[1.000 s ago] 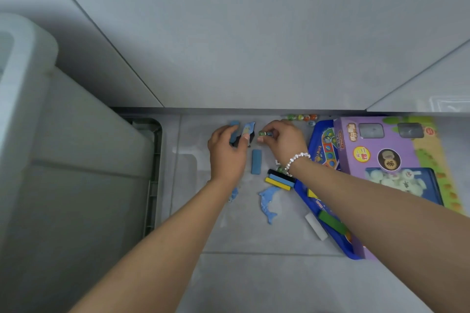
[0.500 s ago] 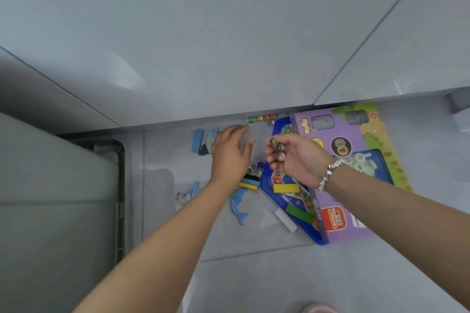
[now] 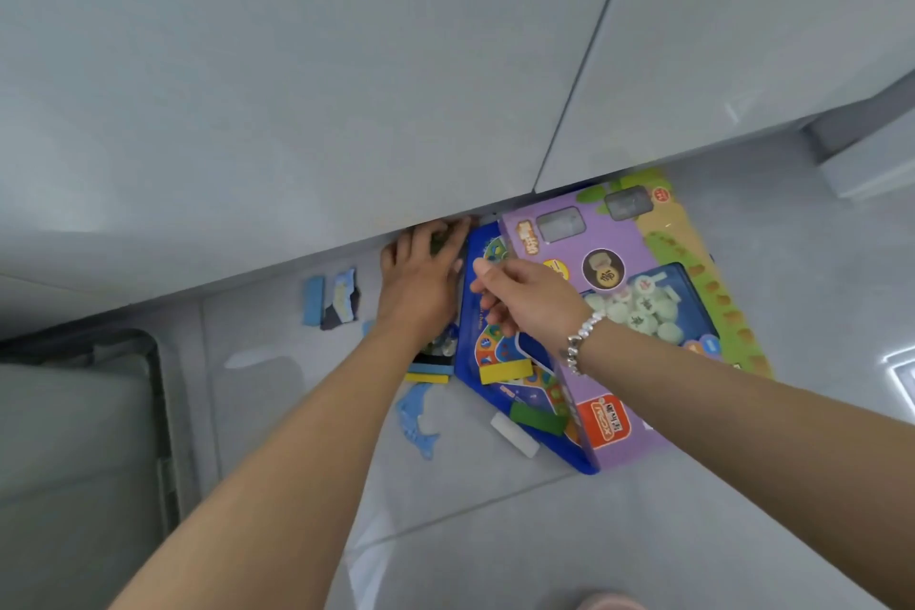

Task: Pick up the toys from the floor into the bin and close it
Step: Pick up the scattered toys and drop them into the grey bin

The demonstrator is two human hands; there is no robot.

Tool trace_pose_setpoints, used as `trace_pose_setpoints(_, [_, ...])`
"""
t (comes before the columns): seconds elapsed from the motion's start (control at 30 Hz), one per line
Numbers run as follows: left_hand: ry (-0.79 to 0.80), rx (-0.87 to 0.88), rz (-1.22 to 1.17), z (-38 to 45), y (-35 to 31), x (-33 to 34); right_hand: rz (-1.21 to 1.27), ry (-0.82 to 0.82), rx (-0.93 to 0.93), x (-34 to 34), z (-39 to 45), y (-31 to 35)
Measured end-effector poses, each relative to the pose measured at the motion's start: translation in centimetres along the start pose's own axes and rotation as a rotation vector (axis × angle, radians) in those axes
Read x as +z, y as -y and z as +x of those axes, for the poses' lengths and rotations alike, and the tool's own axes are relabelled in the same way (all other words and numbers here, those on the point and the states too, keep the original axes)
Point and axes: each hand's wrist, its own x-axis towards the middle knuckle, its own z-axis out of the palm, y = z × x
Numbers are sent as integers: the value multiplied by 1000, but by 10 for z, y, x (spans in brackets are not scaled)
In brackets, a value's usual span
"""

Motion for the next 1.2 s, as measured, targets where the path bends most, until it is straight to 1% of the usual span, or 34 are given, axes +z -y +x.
trace_pose_setpoints(0.1, [-18, 49, 47, 2, 3, 0, -63, -2, -29, 0, -1, -2])
trace_pose_setpoints(0.27, [-57, 63, 40, 5, -1, 3, 23, 10, 30, 1, 3, 0])
trace_pose_setpoints(0.4, [22, 56, 101, 12, -4, 1, 60, 5, 54, 1, 4, 0])
trace_pose_setpoints(0.57, [56, 34, 122, 14, -8, -1, 73, 7, 67, 1, 3, 0])
trace_pose_setpoints(0.67, [-3, 44, 58, 12, -4, 0, 71, 2, 67, 2, 3, 1])
trace_pose_setpoints(0.77, [-139, 77, -100, 9, 1, 4, 66, 0, 70, 2, 2, 2])
trace_pose_setpoints(0.83, [-184, 65, -165, 7, 6, 6, 64, 3, 72, 2, 2, 2])
trace_pose_setpoints(1.2, [-143, -100, -461, 5, -2, 1, 62, 18, 92, 0, 0, 4])
